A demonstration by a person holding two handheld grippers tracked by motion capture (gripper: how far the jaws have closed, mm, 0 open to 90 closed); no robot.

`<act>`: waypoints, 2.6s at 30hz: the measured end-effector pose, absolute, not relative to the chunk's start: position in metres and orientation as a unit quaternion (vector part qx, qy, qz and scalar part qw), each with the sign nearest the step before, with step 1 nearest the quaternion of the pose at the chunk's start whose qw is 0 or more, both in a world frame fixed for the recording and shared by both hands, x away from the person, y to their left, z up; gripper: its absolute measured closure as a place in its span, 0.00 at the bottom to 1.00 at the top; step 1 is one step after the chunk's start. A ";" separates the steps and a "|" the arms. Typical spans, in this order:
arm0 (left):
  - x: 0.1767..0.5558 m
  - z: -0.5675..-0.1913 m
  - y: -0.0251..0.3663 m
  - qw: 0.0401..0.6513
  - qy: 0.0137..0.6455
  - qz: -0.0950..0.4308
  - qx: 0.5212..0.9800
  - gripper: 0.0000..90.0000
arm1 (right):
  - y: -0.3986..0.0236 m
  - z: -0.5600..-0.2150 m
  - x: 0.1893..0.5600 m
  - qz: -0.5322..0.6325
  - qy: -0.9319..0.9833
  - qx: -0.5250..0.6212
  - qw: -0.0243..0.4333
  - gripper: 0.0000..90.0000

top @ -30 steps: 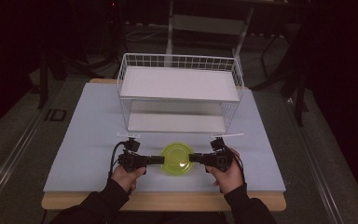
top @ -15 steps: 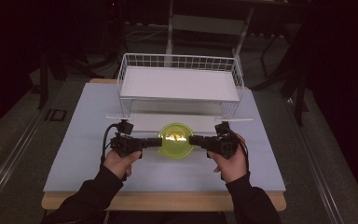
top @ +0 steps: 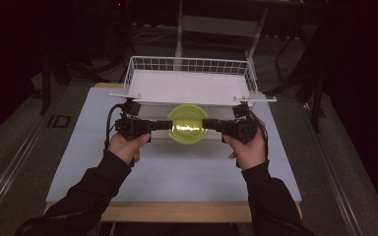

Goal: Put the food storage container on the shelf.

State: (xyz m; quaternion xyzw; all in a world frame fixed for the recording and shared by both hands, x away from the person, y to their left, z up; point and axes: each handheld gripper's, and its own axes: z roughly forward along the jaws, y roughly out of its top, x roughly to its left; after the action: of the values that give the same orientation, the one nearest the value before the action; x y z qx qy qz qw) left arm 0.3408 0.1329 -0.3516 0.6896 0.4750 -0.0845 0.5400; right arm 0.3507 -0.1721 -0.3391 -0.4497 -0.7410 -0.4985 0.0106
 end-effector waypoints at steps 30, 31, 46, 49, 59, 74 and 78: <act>0.423 -0.300 0.124 0.534 0.503 -0.080 0.675 0.92 | -0.168 -0.283 0.435 -0.479 -0.730 -0.488 -0.015 0.89; 0.425 -0.301 0.124 0.534 0.505 -0.082 0.673 0.92 | -0.168 -0.283 0.437 -0.476 -0.731 -0.488 -0.015 0.89; 0.447 -0.322 0.126 0.520 0.533 -0.116 0.657 0.91 | -0.163 -0.293 0.459 -0.442 -0.736 -0.513 -0.004 0.89; 0.449 -0.322 0.125 0.522 0.534 -0.105 0.657 0.90 | -0.162 -0.293 0.462 -0.441 -0.733 -0.517 0.003 0.89; 0.458 -0.324 0.113 0.513 0.537 -0.059 0.667 0.73 | -0.164 -0.296 0.474 -0.435 -0.724 -0.535 0.016 0.76; 0.455 -0.312 0.119 0.533 0.531 0.009 0.659 0.43 | -0.167 -0.289 0.465 -0.469 -0.735 -0.490 -0.020 0.54; 0.442 -0.309 0.132 0.567 0.498 0.009 0.656 0.30 | -0.168 -0.286 0.447 -0.483 -0.740 -0.468 -0.031 0.59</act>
State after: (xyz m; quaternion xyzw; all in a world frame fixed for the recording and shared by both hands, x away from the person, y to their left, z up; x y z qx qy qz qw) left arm 0.4417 0.1323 -0.3092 0.6558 0.4980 0.0093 0.5673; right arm 0.4472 -0.1684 -0.2858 -0.4677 -0.7395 -0.4831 -0.0310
